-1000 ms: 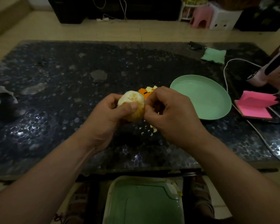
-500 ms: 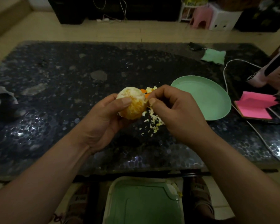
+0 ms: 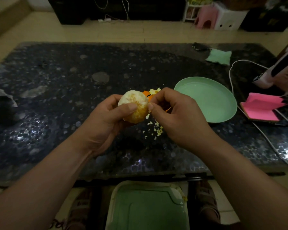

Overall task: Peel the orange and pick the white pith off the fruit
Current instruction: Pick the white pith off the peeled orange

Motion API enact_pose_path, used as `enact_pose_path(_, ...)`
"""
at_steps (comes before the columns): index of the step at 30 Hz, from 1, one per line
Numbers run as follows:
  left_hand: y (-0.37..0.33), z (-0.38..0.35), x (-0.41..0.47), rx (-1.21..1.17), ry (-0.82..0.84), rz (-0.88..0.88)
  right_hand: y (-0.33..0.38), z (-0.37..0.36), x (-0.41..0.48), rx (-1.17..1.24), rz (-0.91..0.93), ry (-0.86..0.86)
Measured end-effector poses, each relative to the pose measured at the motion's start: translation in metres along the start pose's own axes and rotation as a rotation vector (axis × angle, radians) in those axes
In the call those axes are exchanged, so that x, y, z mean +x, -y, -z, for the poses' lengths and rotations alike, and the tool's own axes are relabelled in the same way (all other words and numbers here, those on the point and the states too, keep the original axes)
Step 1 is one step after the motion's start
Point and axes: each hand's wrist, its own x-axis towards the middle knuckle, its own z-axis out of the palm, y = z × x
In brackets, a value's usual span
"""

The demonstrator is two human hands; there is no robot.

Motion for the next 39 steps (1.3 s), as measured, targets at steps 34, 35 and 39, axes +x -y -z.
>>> enact_pose_path(34,0.007,0.002,0.004,-0.353,0.085,0.171,-0.042,-0.002,0.018,-0.358,-0.132,0.033)
enact_pose_path(35,0.007,0.002,0.004,-0.352,0.085,0.164,-0.038,-0.001,0.018,-0.294,-0.118,0.009)
enact_pose_path(39,0.009,0.002,0.007,-0.303,0.089,0.124,-0.021,0.001,0.012,-0.098,-0.087,0.016)
